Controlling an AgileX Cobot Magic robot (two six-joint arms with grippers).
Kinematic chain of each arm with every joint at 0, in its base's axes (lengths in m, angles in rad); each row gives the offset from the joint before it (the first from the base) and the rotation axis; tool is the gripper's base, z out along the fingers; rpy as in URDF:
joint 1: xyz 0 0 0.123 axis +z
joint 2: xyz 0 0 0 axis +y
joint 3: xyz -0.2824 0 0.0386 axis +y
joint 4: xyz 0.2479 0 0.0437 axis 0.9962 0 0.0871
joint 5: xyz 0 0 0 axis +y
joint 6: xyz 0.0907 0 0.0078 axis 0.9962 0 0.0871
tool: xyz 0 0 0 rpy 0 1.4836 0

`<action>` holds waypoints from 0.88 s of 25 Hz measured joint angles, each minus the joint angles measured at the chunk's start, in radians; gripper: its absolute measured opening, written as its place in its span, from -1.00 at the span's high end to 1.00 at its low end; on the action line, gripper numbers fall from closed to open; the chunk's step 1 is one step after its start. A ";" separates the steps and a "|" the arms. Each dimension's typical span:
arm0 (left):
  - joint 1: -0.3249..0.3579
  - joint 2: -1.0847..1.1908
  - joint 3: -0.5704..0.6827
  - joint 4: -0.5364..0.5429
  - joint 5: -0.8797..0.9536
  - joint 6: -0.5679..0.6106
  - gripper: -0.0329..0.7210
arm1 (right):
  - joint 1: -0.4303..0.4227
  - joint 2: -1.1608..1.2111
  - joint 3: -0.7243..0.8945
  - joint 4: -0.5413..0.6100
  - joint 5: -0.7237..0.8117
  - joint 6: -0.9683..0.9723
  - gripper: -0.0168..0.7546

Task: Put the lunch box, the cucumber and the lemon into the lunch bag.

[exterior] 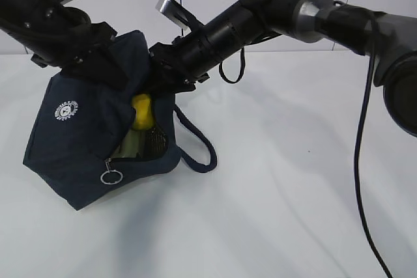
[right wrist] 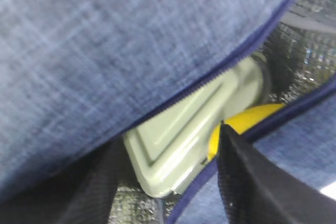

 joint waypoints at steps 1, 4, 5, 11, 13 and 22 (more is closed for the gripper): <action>0.000 0.000 0.000 0.000 0.000 0.000 0.87 | 0.000 0.000 0.000 0.000 0.000 0.000 -0.17; 0.000 0.000 0.000 0.000 0.000 0.000 0.87 | 0.000 0.000 0.000 0.000 0.000 0.000 -0.17; 0.000 0.000 0.000 -0.001 0.000 0.000 0.87 | 0.000 0.000 0.000 0.000 0.000 0.000 -0.17; 0.000 0.000 0.000 -0.001 0.000 0.000 0.87 | -0.020 0.000 0.000 -0.019 0.000 0.000 -0.19; 0.000 0.000 0.000 -0.002 0.000 0.000 0.87 | -0.041 0.000 0.000 -0.026 0.000 0.003 -0.19; 0.000 0.000 0.000 -0.005 0.005 0.000 0.87 | -0.118 -0.012 0.000 -0.112 0.001 0.039 -0.19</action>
